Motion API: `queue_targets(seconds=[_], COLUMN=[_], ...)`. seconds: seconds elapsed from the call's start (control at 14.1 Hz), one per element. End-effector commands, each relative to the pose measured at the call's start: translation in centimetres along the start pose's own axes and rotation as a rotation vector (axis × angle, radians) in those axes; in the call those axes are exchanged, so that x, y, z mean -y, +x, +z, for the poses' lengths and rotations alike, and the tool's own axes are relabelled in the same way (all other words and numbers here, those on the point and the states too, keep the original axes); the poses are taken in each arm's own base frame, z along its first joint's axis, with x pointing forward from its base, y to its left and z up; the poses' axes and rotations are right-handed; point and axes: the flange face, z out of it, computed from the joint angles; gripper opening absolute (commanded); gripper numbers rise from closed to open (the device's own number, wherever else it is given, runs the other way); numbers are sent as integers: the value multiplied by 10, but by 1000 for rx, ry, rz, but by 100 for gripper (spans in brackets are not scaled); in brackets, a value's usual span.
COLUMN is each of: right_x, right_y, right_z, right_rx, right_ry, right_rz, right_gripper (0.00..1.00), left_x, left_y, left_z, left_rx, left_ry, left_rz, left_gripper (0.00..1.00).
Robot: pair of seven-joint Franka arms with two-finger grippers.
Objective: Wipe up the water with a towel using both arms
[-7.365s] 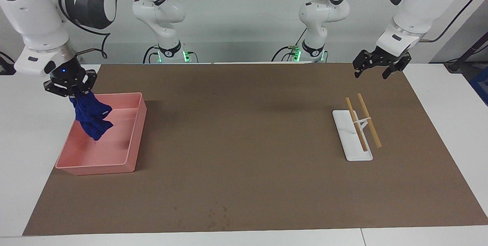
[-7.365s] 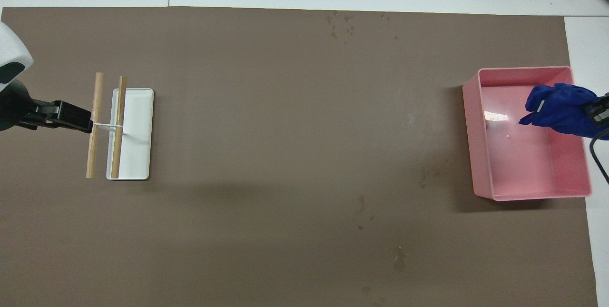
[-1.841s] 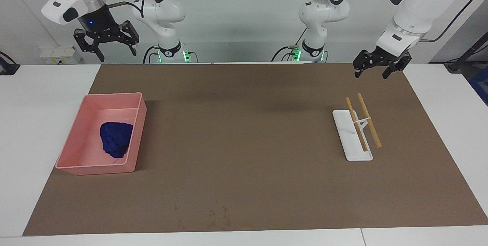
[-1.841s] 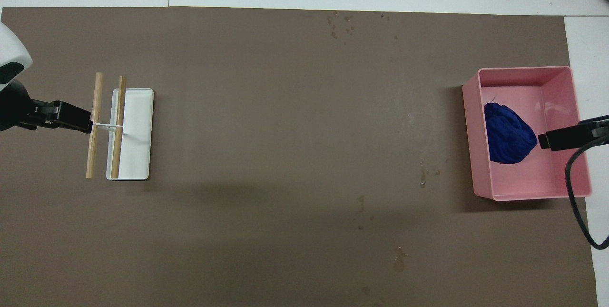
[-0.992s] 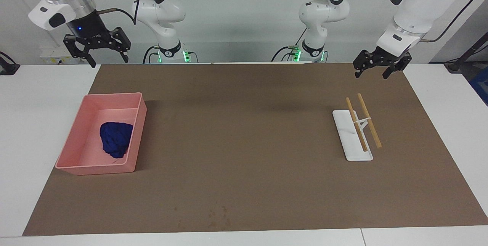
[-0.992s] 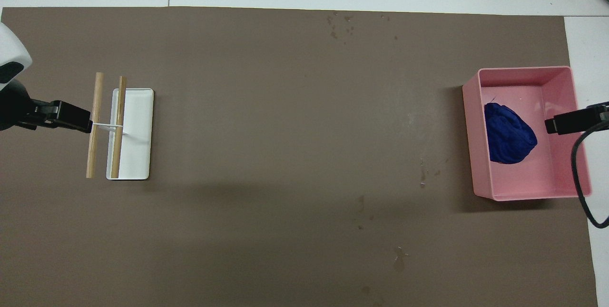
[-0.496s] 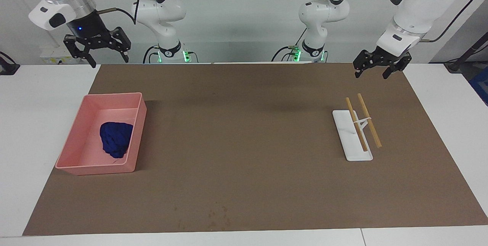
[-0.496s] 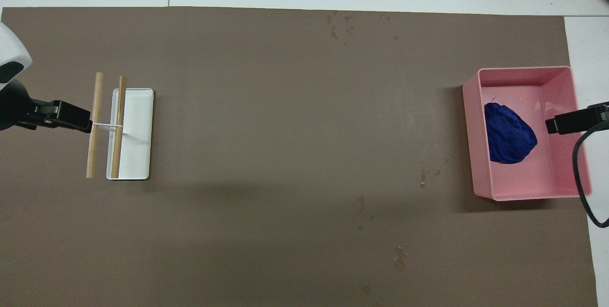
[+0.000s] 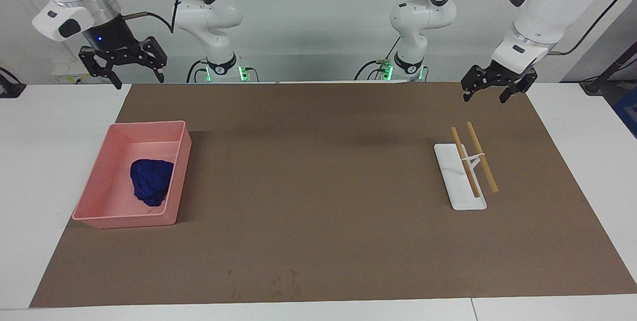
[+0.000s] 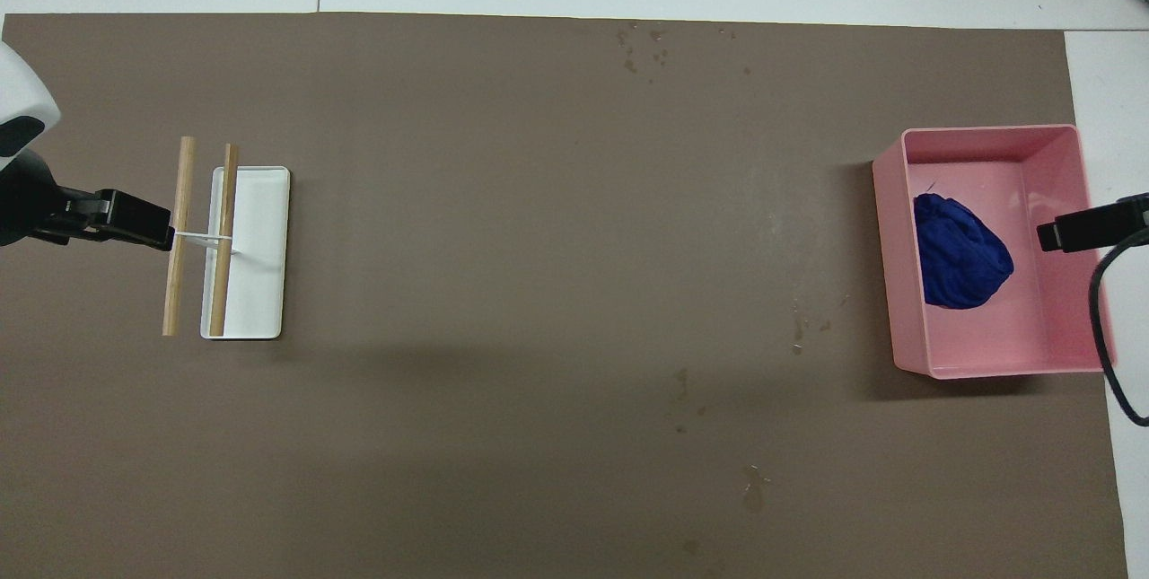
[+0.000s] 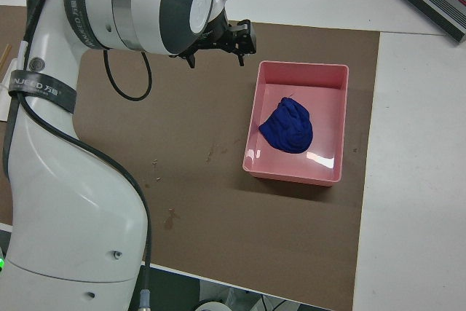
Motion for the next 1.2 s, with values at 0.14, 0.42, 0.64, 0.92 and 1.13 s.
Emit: queue_targets(seconds=[0.14,0.42,0.64,0.92,1.13], right_x=[-2,0,0,-1,-1], right_y=[0,0,4,4,4], right_z=[1,0,-2,-1,0], right_rx=[-1,-2,-30,-32,-29], right_ry=[-5,-41,-47,-46,-43], right_rz=[-14,-17,-21,-12,-10], right_gripper=[100,100,100,100,100], left_x=[3,3,3,3,3], left_y=[-9,-9,-9,-9,-9], left_z=[-1,-1,-1,-1,-1], left_rx=[1,1,1,1,1], left_ry=[21,21,21,21,21], left_rz=[-1,-1,-1,-1,-1], left_gripper=[100,100,100,100,100])
